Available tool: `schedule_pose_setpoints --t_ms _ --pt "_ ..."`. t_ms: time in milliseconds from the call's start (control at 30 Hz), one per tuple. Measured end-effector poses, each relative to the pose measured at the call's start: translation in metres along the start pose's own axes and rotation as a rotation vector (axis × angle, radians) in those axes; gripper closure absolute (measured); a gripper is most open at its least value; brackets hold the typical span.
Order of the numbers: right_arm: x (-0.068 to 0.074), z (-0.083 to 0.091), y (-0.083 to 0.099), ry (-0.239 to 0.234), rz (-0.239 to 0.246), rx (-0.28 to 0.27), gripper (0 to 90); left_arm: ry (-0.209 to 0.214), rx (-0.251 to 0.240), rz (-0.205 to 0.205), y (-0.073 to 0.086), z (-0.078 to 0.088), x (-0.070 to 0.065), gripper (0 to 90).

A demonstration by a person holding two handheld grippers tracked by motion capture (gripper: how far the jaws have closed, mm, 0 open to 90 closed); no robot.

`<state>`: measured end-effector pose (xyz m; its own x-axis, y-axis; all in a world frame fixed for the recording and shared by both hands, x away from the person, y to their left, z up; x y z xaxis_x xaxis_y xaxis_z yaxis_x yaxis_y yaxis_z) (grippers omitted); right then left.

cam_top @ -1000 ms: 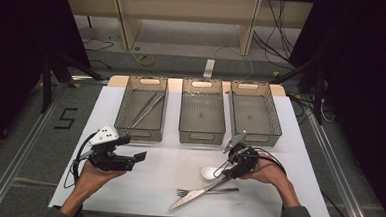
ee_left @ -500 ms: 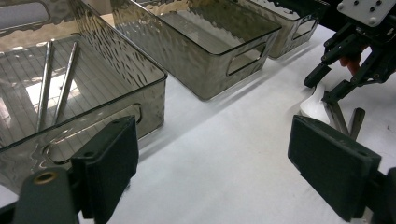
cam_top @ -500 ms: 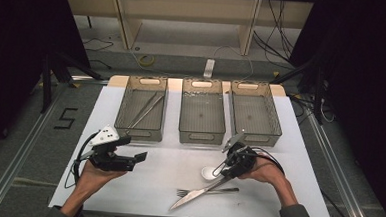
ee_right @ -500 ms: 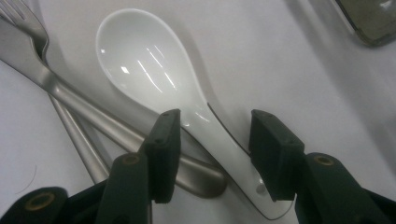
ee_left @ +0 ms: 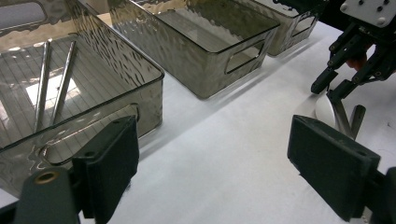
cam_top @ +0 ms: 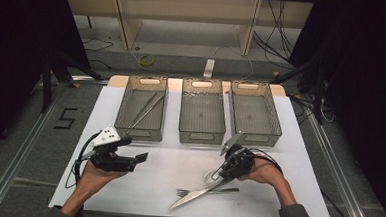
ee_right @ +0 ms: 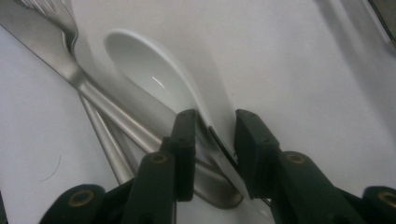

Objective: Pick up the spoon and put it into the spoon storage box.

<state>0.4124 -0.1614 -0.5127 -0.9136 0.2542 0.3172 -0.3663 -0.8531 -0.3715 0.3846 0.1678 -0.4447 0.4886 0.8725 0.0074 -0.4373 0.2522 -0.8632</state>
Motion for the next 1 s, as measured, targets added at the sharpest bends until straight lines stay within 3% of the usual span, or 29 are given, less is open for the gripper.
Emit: schedule_pose_setpoints --t_ms 267,600,1000 --pt "0.007 0.000 0.000 -0.014 0.051 0.021 84.5 0.000 0.001 -0.001 0.000 0.000 0.000 16.4" --pt "0.008 0.000 -0.002 0.009 0.074 0.010 85.2 -0.006 -0.013 0.005 -0.001 0.002 0.001 16.6" --pt "0.002 0.024 -0.005 0.064 -0.019 -0.137 85.2 -0.012 -0.036 0.022 -0.003 0.003 0.002 16.5"
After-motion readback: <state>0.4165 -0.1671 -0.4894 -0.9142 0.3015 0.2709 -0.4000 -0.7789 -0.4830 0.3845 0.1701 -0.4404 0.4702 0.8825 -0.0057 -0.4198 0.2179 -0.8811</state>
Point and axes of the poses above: each handheld gripper's, and its own axes: z roughly backward along the jaws, y roughly out of its underside, x roughly to its left, the point moved 6 cm from there along -z, roughly forward along the jaws, and after that the axes turned 15 degrees about -y, right-handed, at the moved point
